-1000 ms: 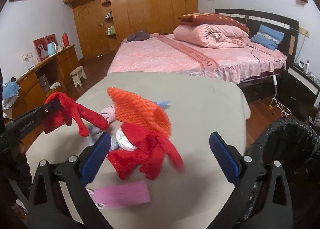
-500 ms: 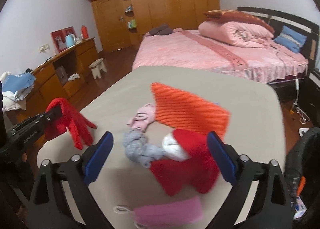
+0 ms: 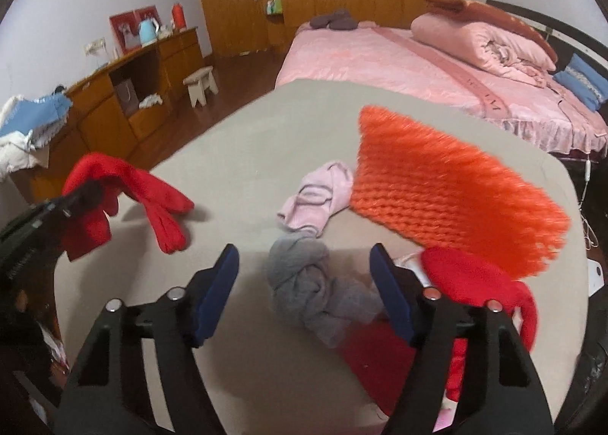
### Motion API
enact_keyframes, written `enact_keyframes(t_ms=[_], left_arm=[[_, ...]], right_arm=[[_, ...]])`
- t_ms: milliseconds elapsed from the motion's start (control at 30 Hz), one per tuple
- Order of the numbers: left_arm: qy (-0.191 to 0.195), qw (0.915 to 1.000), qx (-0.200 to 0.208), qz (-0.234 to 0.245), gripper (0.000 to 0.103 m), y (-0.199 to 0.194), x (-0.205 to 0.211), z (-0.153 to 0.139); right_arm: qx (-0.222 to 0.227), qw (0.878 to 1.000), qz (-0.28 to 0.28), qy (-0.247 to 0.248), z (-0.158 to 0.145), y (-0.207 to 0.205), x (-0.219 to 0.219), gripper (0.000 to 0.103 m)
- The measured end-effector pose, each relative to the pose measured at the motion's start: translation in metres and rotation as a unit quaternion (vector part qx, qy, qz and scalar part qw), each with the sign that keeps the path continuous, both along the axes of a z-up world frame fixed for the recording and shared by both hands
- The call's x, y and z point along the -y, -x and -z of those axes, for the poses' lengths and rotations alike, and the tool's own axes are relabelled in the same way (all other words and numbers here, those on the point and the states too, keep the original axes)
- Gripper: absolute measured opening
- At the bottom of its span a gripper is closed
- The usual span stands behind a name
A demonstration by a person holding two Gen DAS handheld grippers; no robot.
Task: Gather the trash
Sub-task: 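Grasp the grey sock with the right gripper while the left holds the red glove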
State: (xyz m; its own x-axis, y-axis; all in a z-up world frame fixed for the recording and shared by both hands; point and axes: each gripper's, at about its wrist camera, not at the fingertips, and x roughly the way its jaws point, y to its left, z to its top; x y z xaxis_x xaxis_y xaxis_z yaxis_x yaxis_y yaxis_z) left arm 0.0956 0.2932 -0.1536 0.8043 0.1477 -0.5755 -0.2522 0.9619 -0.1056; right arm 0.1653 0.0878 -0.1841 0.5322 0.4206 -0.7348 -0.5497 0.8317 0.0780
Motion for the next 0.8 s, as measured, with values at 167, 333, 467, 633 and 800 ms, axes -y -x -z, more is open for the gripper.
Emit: enact_keyframes(t_ms=[167, 333, 467, 633, 800], left_arm=[[0.002, 1.0, 0.001, 0.006, 0.009, 0.0, 0.002, -0.002], [0.002, 0.9999, 0.008, 0.015, 0.009, 0.0, 0.009, -0.009], [0.0, 0.9996, 0.019, 0.022, 0.009, 0.0, 0.017, -0.021], [-0.003, 0.9987, 0.036, 0.036, 0.009, 0.002, 0.033, -0.04], [-0.003, 0.997, 0.054, 0.055, 0.009, 0.004, 0.054, -0.062]], right_arm=[[-0.023, 0.999, -0.017, 0.017, 0.015, 0.0, -0.007, 0.032], [-0.013, 1.0, -0.024, -0.01, -0.004, 0.006, 0.001, 0.031], [0.003, 0.999, -0.013, -0.04, -0.032, 0.011, 0.016, 0.031], [0.03, 0.997, 0.0, -0.066, -0.069, 0.018, 0.035, 0.031], [0.051, 0.995, 0.019, -0.083, -0.1, 0.025, 0.062, 0.031]])
